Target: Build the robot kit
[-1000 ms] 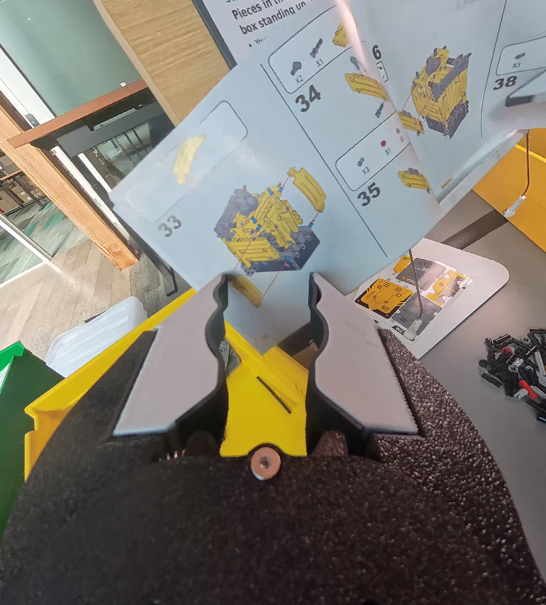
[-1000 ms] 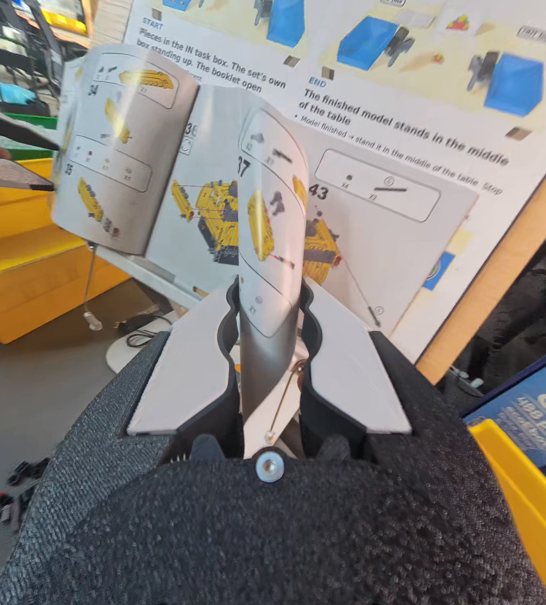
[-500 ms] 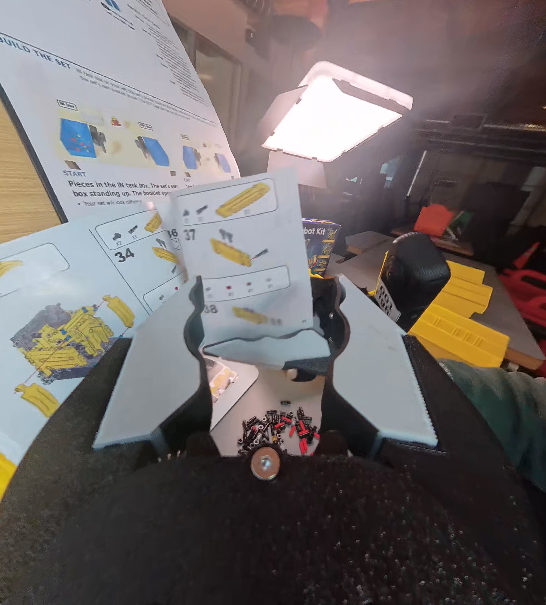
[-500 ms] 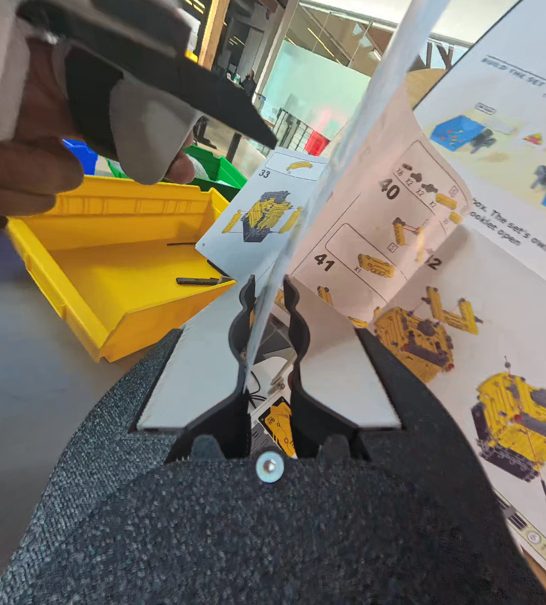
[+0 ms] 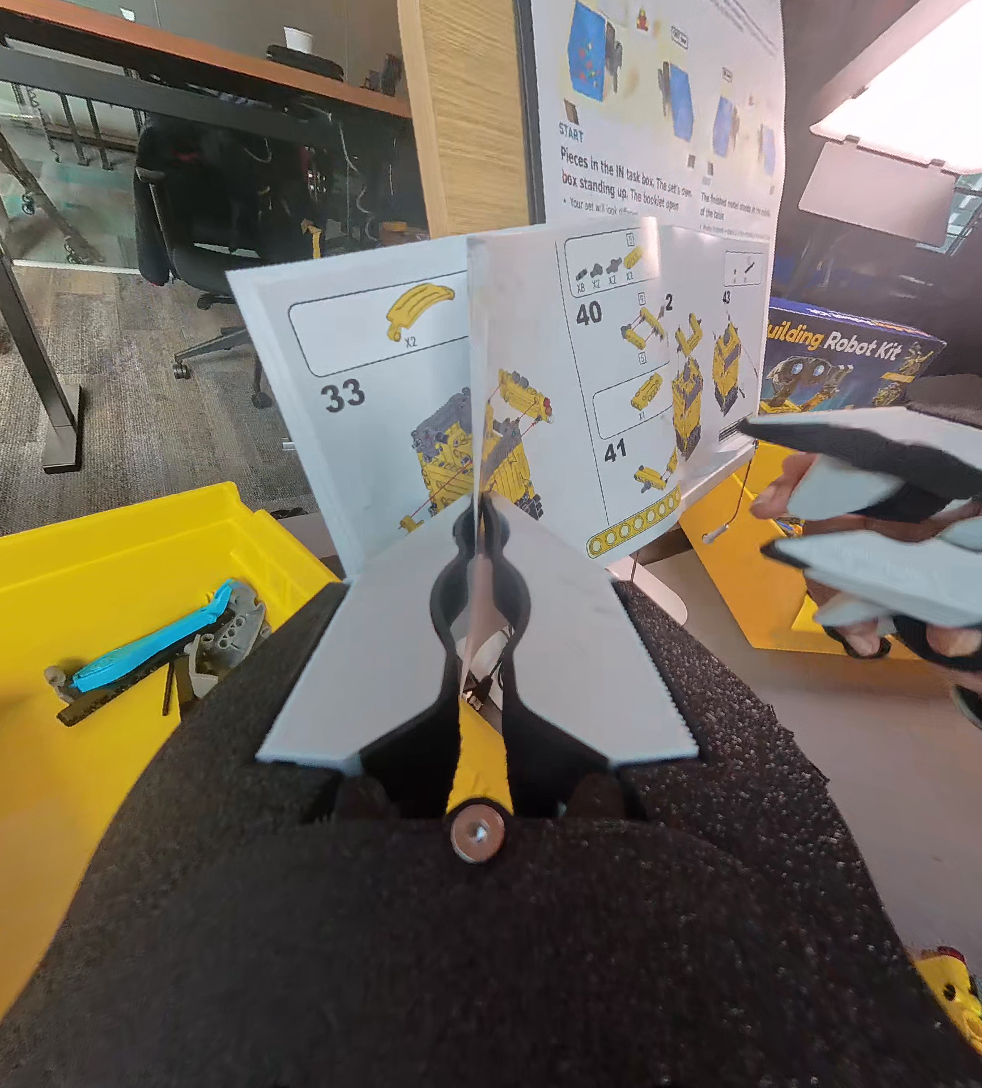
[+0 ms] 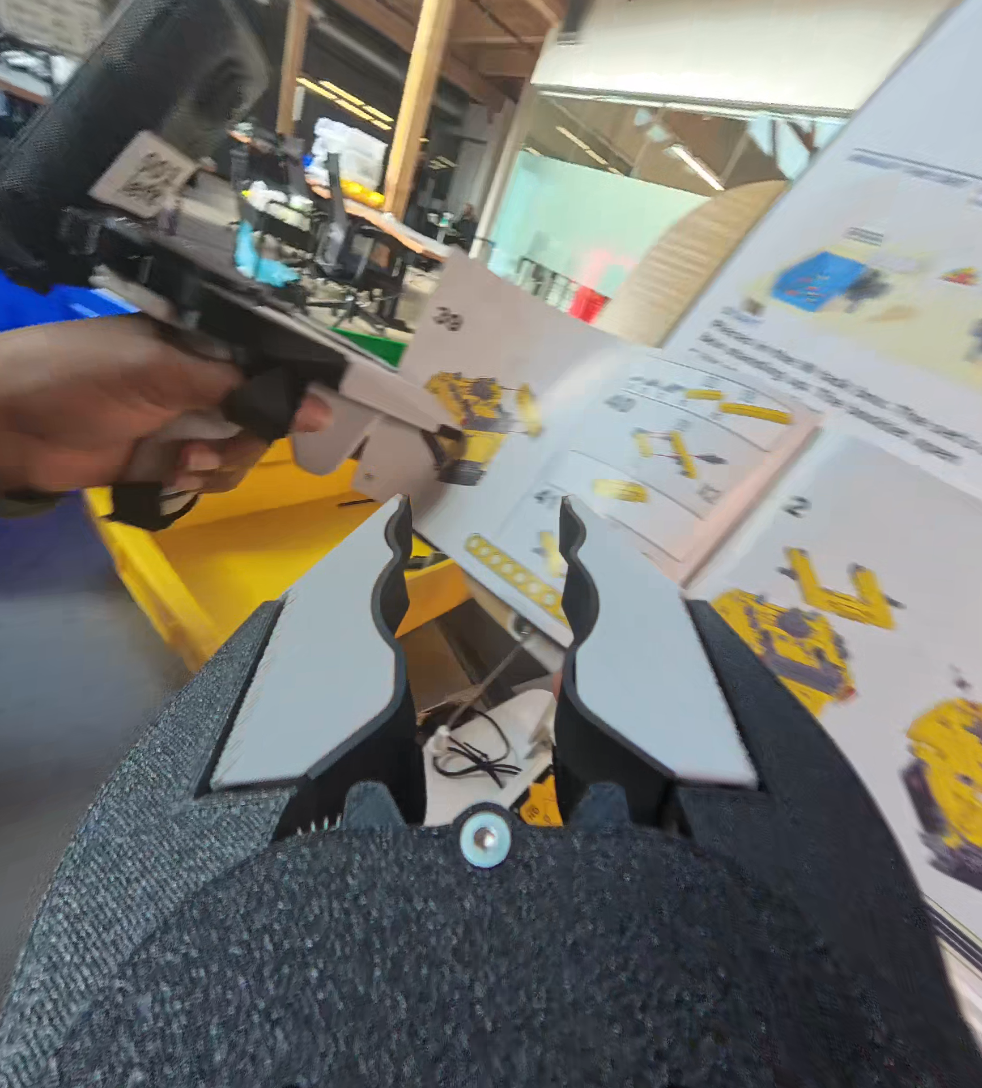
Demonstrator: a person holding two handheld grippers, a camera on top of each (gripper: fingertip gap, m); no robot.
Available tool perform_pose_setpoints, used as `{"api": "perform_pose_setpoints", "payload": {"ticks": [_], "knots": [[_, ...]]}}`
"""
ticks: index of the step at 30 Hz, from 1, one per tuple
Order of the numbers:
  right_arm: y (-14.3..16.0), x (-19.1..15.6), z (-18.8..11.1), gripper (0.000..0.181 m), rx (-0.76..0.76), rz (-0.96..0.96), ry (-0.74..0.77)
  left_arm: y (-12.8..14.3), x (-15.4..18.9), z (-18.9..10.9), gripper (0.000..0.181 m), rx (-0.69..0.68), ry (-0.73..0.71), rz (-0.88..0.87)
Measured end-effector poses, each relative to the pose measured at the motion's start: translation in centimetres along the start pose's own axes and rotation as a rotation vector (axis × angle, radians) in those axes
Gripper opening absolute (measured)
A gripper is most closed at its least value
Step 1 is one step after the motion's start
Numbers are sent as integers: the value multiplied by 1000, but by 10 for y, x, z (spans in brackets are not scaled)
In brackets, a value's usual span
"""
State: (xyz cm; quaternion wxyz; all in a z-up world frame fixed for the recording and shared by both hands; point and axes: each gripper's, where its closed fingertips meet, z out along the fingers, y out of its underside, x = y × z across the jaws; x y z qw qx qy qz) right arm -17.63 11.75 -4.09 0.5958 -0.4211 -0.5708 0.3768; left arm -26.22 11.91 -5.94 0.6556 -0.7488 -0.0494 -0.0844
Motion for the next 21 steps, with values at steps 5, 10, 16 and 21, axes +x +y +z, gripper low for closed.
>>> {"api": "perform_pose_setpoints", "payload": {"ticks": [5, 10, 16, 21], "knots": [[37, 91, -5, 60, -142, 60, 356, -3, -7, 6, 0, 16, -25, 8], [42, 97, 5, 73, -141, -8, 489, -5, -16, 0, 8, 33, -49, -20], [45, 104, 6, 87, -136, 17, 548, -19, -28, -29, 20, 121, -146, -32], [51, 123, -7, 108, -173, 42, 578, 7, 15, -24, 22, 8, -11, 24]]}}
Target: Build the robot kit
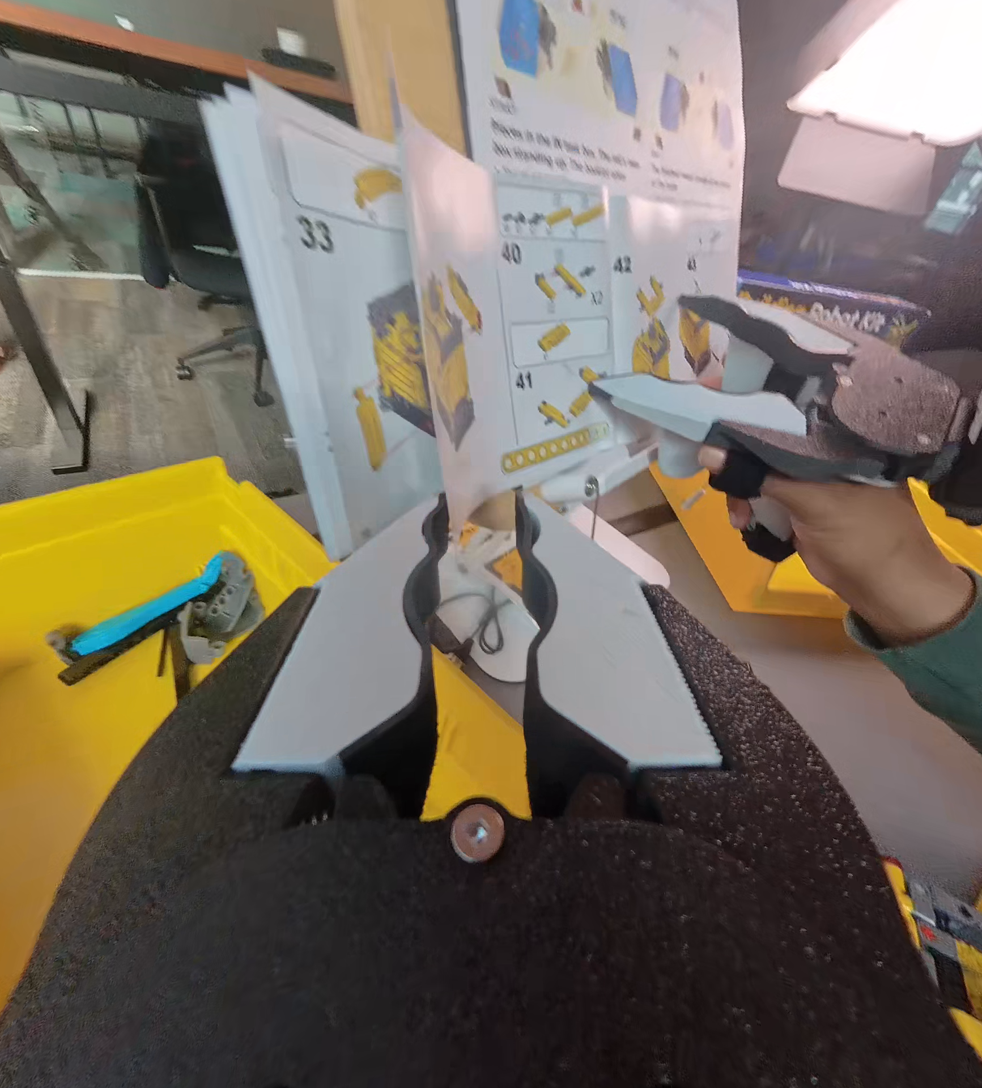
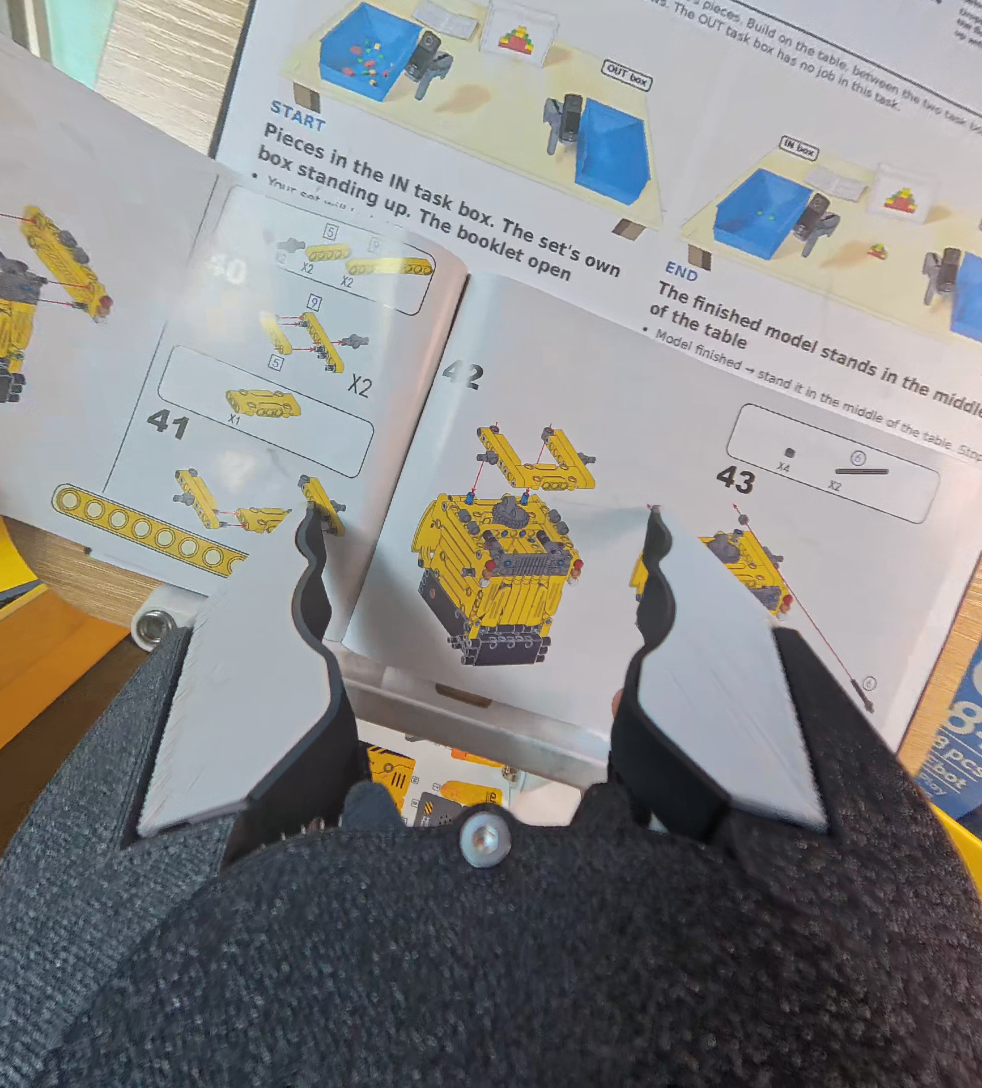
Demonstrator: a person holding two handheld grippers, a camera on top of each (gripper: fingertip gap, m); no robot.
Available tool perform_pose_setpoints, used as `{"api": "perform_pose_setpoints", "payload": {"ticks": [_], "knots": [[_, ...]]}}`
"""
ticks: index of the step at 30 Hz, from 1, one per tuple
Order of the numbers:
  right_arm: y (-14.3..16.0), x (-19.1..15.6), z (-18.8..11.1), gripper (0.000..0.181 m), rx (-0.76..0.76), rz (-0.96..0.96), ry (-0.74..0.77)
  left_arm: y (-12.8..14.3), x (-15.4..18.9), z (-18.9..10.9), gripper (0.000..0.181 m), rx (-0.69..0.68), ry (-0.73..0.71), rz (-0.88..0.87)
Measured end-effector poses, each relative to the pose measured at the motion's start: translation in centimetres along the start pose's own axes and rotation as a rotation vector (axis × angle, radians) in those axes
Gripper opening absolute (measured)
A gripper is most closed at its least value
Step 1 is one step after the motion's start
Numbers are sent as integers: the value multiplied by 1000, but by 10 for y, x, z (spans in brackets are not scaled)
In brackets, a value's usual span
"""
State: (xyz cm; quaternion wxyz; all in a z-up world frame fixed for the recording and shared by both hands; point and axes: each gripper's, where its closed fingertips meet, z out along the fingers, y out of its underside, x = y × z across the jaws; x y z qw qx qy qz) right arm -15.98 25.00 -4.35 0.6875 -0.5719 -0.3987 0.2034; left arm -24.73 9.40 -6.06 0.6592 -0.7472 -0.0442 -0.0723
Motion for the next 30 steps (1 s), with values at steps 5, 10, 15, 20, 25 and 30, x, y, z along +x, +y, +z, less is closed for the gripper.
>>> {"api": "perform_pose_setpoints", "payload": {"ticks": [5, 10, 15, 20, 25, 30], "knots": [[3, 8, -3, 108, -7, 10, 0, 51, 55, 23, 28, -177, 72, 245], [1, 6, -2, 105, -15, -9, -21, 90, 77, 57, 37, -342, 54, 318], [2, 6, -2, 105, -5, -12, -27, 111, 58, 88, 5, -464, -40, 460], [2, 4, -1, 105, -4, -25, -44, 80, 13, 51, 0, -574, -330, 991], [1, 1, 0, 104, 9, -36, -57, 27, 11, 42, 1, -583, -434, 1498], [0, -5, -2, 94, 26, -80, -93, -9, 31, 70, 7, -428, -446, 1849]]}}
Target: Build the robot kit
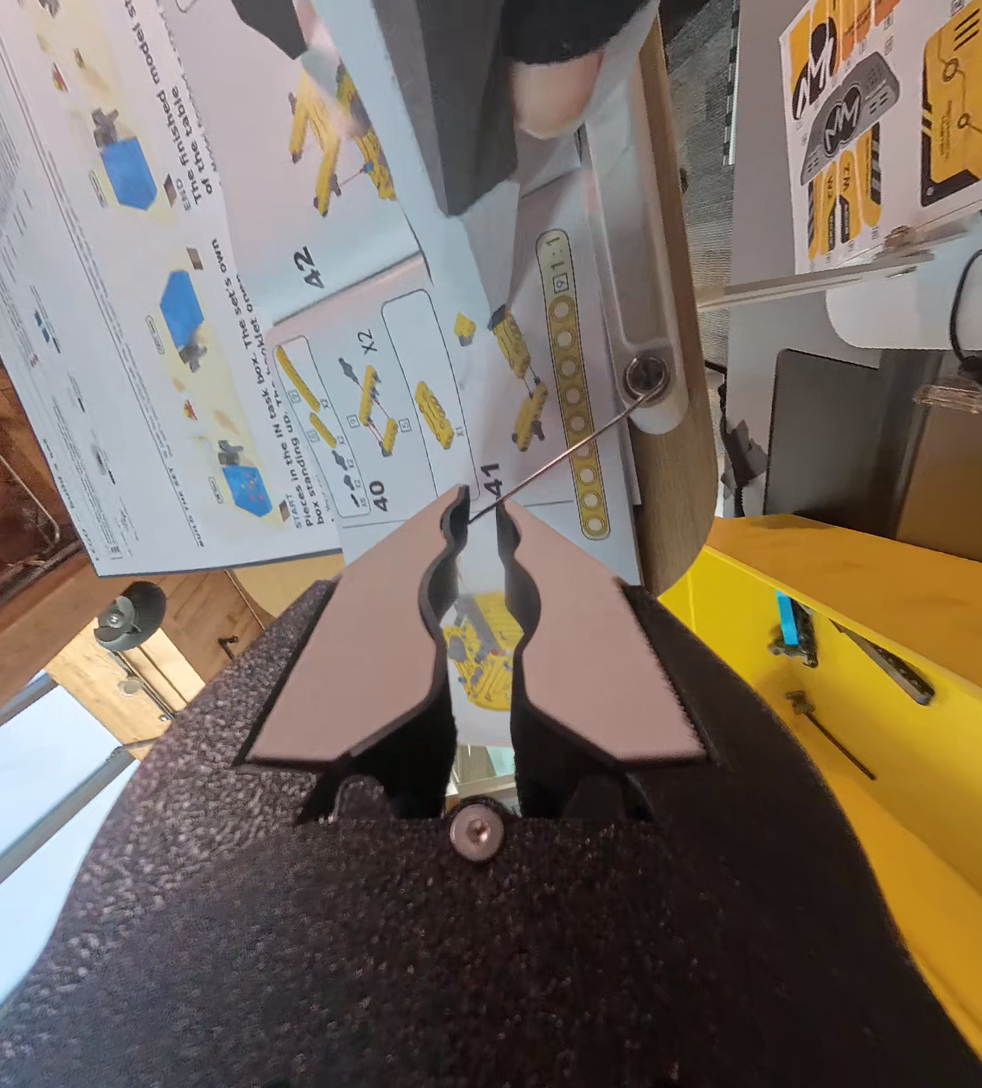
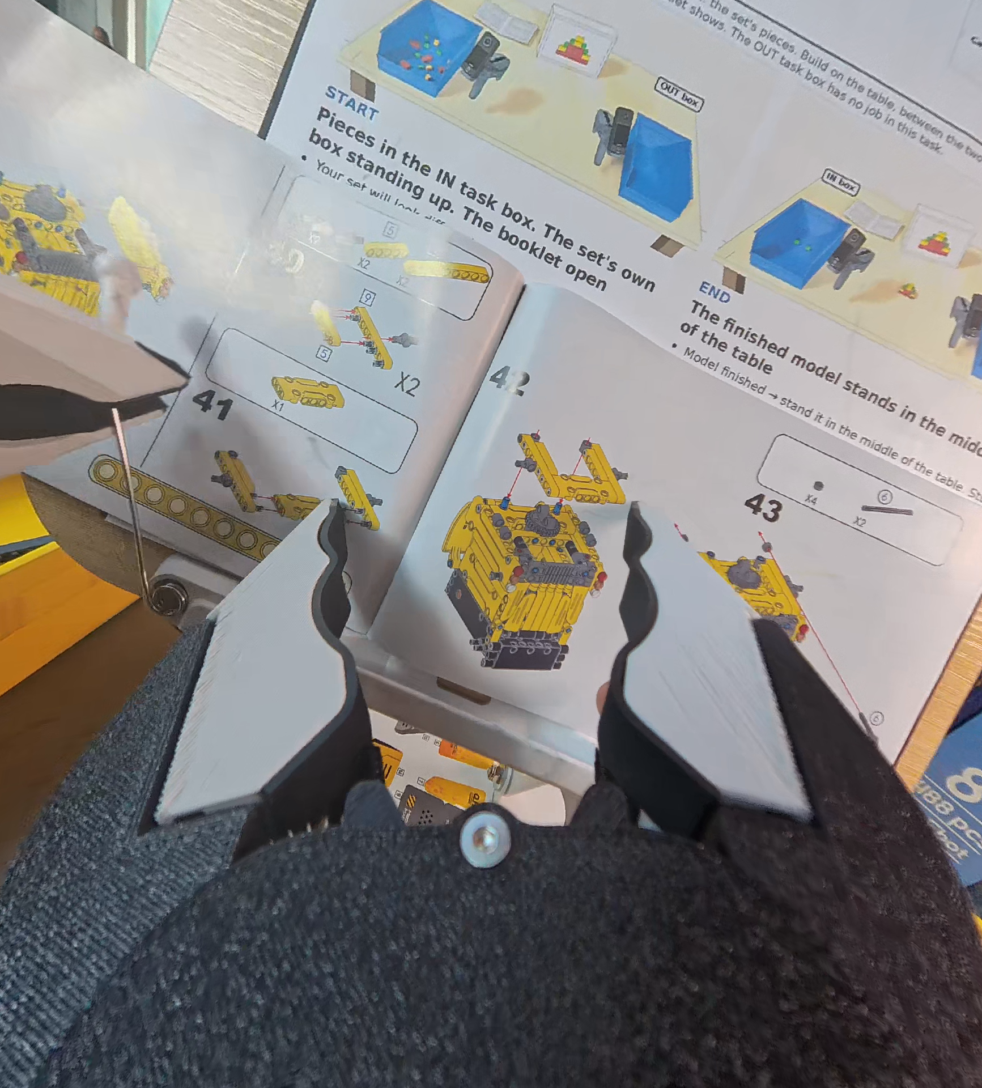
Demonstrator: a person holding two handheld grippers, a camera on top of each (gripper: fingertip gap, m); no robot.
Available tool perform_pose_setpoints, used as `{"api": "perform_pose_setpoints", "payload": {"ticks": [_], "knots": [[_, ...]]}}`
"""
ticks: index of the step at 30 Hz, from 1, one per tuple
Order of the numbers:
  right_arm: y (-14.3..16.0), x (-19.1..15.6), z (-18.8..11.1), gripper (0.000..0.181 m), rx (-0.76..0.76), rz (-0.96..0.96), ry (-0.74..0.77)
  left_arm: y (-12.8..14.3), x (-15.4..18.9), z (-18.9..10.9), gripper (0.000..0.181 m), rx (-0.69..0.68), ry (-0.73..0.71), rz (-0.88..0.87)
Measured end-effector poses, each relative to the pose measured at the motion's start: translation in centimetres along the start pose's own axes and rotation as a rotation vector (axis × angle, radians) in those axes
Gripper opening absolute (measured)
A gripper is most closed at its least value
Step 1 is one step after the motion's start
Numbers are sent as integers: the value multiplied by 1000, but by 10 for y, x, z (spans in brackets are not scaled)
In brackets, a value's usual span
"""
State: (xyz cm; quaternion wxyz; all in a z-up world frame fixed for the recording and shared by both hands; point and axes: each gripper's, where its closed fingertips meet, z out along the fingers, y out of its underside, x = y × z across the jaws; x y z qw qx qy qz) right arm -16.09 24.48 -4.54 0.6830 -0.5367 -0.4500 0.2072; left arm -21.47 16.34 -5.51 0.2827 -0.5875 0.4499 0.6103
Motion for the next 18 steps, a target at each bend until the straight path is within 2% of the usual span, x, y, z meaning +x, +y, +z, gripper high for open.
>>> {"api": "perform_pose_setpoints", "payload": {"ticks": [4, 7, 11, 13, 15, 16, 18], "knots": [[0, 0, 1, 96, -2, 2, -18, -20, -14, 17, 14, 109, -125, 13], [3, -4, 2, 104, -1, -25, -35, -30, -19, 22, 13, 179, -197, 52], [3, -6, 0, 106, 12, -37, -54, -36, -20, 21, 12, 319, -198, 351], [3, -7, -1, 107, 13, -35, -62, -32, -29, 15, 20, 353, -189, 420], [3, -7, -3, 106, 19, -30, -68, -19, -41, 12, 22, 325, -136, 317], [3, -8, -4, 105, 21, -23, -75, -12, -42, 12, 23, 303, -73, 200], [3, -8, -7, 103, 22, -17, -89, 0, -38, 8, 23, 271, 68, -154]]}}
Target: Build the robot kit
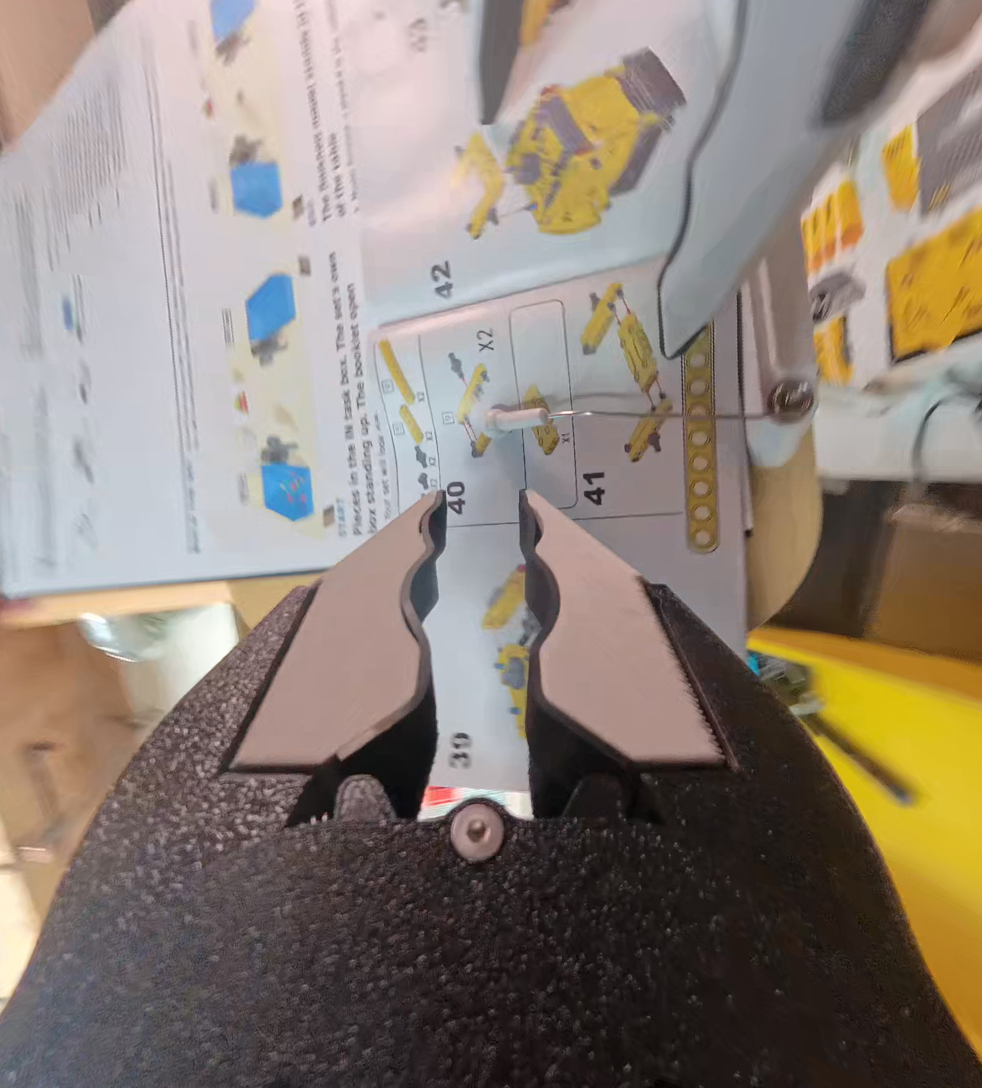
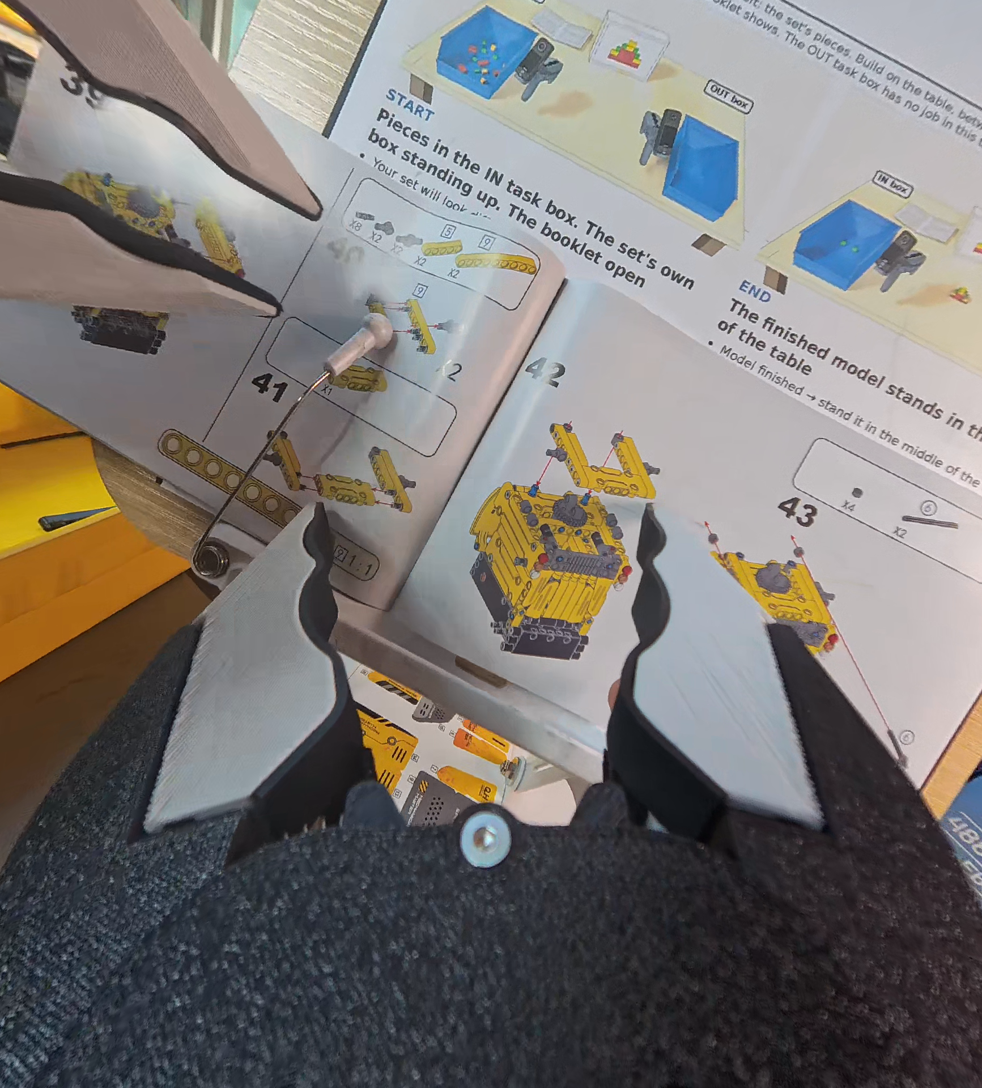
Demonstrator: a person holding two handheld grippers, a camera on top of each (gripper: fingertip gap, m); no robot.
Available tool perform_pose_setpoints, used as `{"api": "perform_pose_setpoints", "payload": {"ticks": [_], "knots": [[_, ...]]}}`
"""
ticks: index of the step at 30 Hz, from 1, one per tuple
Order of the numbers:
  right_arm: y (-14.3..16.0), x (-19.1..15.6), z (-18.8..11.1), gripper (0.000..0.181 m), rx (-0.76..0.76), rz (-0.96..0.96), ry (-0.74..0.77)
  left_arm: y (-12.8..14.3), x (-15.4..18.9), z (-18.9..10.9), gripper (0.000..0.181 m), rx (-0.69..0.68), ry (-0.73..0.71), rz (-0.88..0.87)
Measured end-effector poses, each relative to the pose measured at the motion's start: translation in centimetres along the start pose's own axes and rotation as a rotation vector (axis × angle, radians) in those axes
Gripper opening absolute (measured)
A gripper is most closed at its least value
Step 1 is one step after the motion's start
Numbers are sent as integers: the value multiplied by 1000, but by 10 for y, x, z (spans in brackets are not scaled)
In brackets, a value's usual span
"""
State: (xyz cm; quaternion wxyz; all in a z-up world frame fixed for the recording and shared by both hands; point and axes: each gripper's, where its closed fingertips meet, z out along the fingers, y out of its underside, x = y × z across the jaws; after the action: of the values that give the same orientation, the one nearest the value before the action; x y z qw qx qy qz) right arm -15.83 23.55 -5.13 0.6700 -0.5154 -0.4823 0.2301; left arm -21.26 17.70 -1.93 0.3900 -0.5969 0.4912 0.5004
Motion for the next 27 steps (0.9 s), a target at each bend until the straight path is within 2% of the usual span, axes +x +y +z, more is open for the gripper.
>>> {"api": "perform_pose_setpoints", "payload": {"ticks": [2, 4, 6, 8, 11, 15, 18, 21, 27], "knots": [[-4, 5, -5, 100, 21, 18, 12, -6, 8, -10, 18, 62, 84, -409], [-7, 17, -8, 93, 38, 34, 60, -18, 19, -15, 21, 125, 175, -734], [-2, 25, -5, 95, 10, 39, 96, -26, 30, -9, 23, 141, 231, -922], [-1, 25, -3, 95, 10, 41, 101, -31, 43, 3, 24, 112, 278, -1003], [0, 21, 0, 91, 22, 20, 113, -36, 42, 14, 7, 103, 220, -975], [1, 20, 3, 91, 28, 40, 85, -56, 46, 18, 2, 116, 228, -824], [3, 19, 1, 93, 26, 4, 64, -60, 51, 22, 2, 70, 230, -638], [7, 25, -11, 99, -4, -15, 49, -65, 57, 22, 2, 85, 327, -623], [12, 44, -41, 96, 13, 51, 48, -65, 59, 21, 10, 77, 332, -597]]}}
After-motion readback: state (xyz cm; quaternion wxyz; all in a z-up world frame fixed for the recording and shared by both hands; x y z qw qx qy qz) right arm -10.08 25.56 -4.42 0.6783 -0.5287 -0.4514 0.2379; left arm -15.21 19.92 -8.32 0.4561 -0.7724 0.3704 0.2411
